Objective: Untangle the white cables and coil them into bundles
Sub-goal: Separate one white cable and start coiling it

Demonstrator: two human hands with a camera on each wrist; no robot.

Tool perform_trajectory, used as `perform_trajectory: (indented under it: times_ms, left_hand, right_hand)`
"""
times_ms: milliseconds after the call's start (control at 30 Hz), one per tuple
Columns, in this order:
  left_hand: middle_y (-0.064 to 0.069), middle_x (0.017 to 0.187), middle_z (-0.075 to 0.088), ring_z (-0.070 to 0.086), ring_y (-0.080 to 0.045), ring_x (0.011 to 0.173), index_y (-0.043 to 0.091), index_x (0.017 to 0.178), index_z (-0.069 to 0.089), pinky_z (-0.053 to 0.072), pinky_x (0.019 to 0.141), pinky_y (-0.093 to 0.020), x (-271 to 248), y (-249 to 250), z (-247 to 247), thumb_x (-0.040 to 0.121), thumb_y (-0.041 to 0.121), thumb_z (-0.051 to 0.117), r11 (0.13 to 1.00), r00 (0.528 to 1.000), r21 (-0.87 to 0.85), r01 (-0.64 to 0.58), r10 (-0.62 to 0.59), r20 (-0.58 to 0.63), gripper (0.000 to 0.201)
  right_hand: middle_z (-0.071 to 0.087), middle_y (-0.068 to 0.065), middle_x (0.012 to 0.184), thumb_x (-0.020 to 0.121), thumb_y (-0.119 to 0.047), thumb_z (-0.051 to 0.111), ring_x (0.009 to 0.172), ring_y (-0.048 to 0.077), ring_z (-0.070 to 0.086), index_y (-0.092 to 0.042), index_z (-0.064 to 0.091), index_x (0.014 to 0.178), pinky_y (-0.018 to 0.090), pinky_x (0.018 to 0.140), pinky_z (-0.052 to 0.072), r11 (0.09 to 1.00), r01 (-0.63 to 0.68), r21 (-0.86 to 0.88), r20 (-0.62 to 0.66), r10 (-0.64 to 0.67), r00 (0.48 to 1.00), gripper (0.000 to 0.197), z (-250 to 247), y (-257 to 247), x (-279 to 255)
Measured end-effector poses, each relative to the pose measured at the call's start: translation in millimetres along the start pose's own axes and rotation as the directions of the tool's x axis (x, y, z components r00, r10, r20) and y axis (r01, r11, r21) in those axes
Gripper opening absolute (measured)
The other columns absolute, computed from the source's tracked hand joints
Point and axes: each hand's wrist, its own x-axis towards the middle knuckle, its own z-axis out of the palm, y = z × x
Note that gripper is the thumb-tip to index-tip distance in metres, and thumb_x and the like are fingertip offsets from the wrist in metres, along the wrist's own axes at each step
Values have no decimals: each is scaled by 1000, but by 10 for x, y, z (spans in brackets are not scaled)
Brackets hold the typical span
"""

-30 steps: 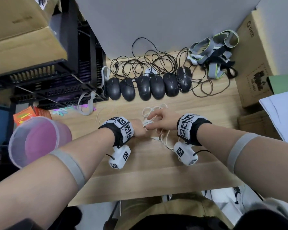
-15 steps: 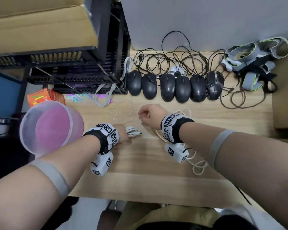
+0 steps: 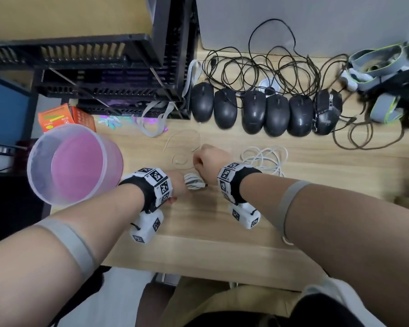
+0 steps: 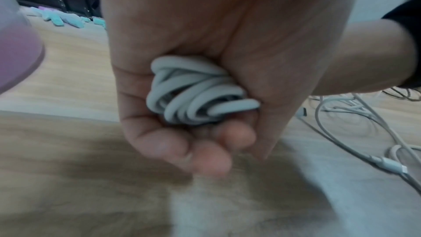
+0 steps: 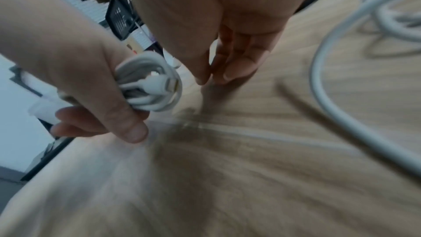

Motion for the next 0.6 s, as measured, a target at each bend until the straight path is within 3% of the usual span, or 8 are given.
perform_trajectory:
  times_ms: [67,133,200,267,367,467,500,600]
  left_hand:
    - [-5,71,54,49,-17,55,8,104,65,39,45,-21,-94,98,-32,97,30,58,999,999,35,-19,21,-44,24]
    - [-1,69,53,47,-13,55,14,95,61,37,48,-23,-157,174,-54,95,41,58,993,993,105,-46,57,-107,27]
    - [-2,77,60,52,-14,62,17,92,62,41,57,-27,-173,246,-95,88,50,64,992,988,101,-70,83,-129,34]
    - [-4,89,64,59,-19,74,18,94,61,46,68,-29,-236,422,-138,86,48,65,988,972,43,-151,157,-176,31]
    - [-6,90,63,64,-24,88,10,105,63,48,69,-30,-366,710,-209,90,42,62,957,935,-76,-280,254,-248,36]
    - [-9,78,56,54,-21,68,8,93,61,37,52,-27,-484,962,-212,96,41,57,967,931,-42,-250,228,-286,34]
    - [-9,74,57,52,-19,61,8,85,59,35,49,-26,-490,1029,-201,96,40,57,970,922,-17,-244,226,-314,34]
    - [-9,74,58,49,-15,57,8,72,54,31,45,-21,-656,1221,-167,101,27,51,967,900,2,-256,239,-364,34]
  right_hand:
    - [61,-1,89,86,-13,54,80,19,55,-16,66,86,27,70,39,988,-6,153,-71,17,997,12,-106,47,-102]
    - [59,-8,76,85,-13,59,70,11,53,-18,66,83,24,68,40,928,-20,372,-142,78,987,9,-228,81,-231]
    - [62,-4,74,85,-11,64,64,9,53,-21,66,82,23,62,47,809,-34,586,-142,144,979,11,-337,89,-356]
    - [62,1,71,86,-8,67,57,11,54,-19,66,80,21,53,47,672,-31,740,-114,171,979,12,-442,102,-514]
    - [61,-5,60,86,-8,70,48,3,54,-14,70,81,16,50,44,562,-40,826,-82,190,978,8,-509,172,-702]
    - [66,-7,62,84,-11,73,58,1,59,-7,75,81,16,64,48,535,-59,843,-121,295,948,5,-560,280,-889]
    - [67,-6,63,84,-11,73,58,0,59,-7,75,81,13,62,47,535,-72,842,-130,329,935,6,-582,326,-949]
    - [59,-13,47,83,-11,72,40,-4,48,-11,74,76,7,41,35,506,-148,850,-78,398,914,7,-687,458,-1134]
